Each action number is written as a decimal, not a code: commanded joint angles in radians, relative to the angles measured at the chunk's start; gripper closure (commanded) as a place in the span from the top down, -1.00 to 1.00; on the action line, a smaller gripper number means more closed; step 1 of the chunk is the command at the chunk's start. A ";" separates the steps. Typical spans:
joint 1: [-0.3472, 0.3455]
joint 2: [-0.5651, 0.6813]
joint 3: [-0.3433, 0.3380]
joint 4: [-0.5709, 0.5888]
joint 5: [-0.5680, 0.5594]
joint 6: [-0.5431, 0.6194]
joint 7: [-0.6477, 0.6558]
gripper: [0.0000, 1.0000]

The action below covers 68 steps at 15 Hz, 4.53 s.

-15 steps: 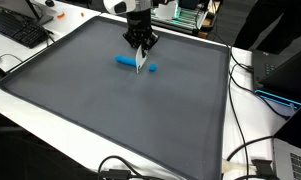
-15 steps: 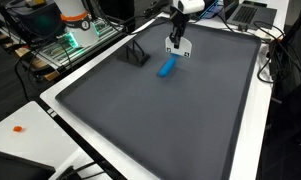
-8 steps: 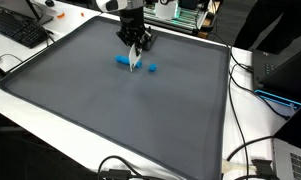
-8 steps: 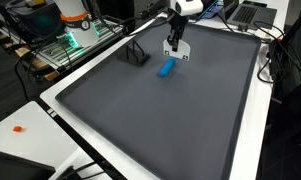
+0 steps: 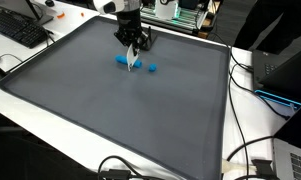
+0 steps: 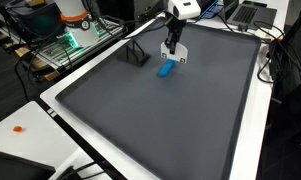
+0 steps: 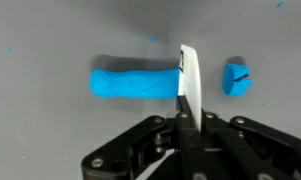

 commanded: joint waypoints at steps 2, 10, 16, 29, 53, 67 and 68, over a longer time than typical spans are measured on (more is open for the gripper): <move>-0.006 0.013 0.000 -0.024 -0.016 0.035 -0.021 -0.98; -0.006 0.034 -0.004 -0.073 -0.027 0.117 -0.028 -0.98; -0.004 0.045 0.000 -0.099 -0.026 0.155 -0.031 -0.98; 0.017 0.026 0.021 -0.073 -0.003 0.030 0.005 -0.98; 0.005 -0.018 -0.027 0.010 -0.079 0.008 0.032 -0.98; -0.011 0.023 -0.018 0.003 -0.055 -0.024 -0.002 -0.98; -0.012 0.027 -0.016 0.001 -0.050 -0.023 -0.006 -0.98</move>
